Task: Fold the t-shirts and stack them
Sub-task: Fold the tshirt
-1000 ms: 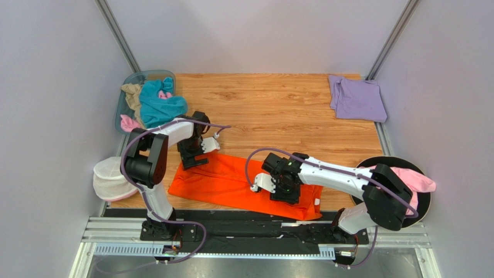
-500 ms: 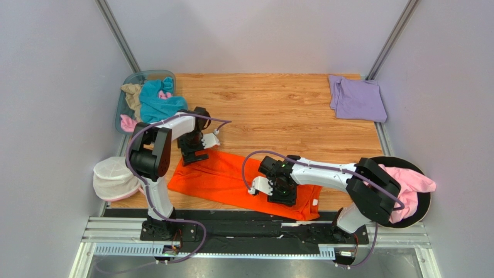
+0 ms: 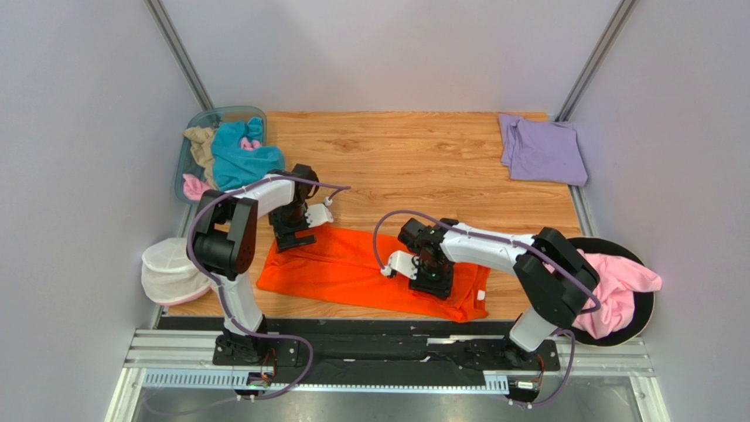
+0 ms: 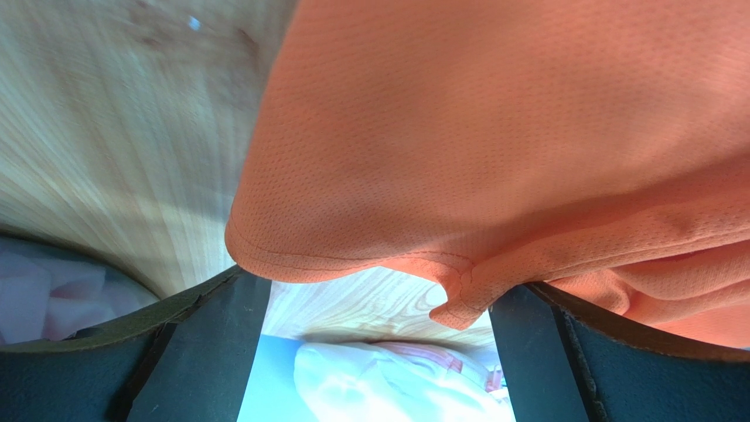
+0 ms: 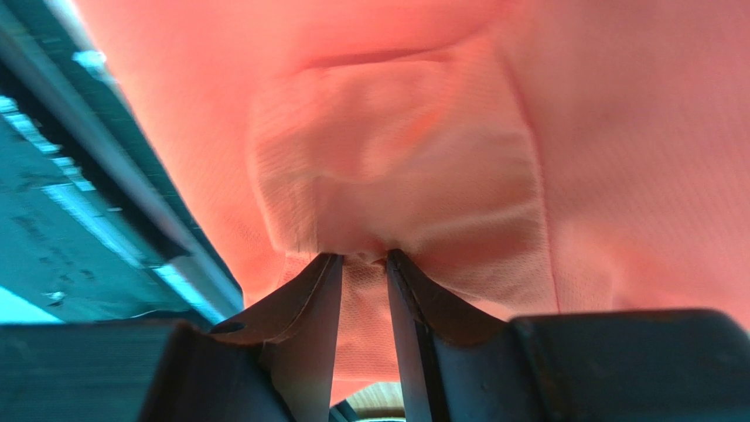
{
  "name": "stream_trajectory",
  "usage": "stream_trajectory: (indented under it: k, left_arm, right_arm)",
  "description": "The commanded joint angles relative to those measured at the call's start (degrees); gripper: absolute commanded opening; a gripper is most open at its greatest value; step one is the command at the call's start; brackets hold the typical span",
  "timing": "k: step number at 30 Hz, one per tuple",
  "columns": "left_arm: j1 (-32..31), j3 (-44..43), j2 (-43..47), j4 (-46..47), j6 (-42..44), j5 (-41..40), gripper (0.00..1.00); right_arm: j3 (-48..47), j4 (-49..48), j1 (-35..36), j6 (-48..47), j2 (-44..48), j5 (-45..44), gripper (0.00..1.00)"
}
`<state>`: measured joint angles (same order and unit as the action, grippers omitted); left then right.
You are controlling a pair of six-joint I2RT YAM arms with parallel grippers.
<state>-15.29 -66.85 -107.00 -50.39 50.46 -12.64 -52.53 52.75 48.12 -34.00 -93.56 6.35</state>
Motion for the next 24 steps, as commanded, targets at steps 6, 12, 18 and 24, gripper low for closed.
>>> stream_trajectory:
  k: [6,12,18,24]
  left_arm:
    - [0.44,4.71,2.32,3.72,1.05,2.54,0.99]
    - [0.44,4.80,2.24,3.72,2.10,1.92,0.99]
    - [0.44,3.22,0.04,3.72,1.84,2.19,0.99]
    - [0.44,-0.73,-1.72,3.63,0.43,2.97,0.99]
  right_arm:
    - [-6.34,-10.57,-11.37,-7.22,-9.97,-5.47,0.33]
    - [-12.85,-10.57,-16.56,-10.99,-14.89,-9.33,0.33]
    - [-20.67,-9.34,-21.92,-15.82,-19.46,-10.83,0.32]
    - [-29.55,-8.37,-26.32,-19.17,-25.00,-12.76,0.32]
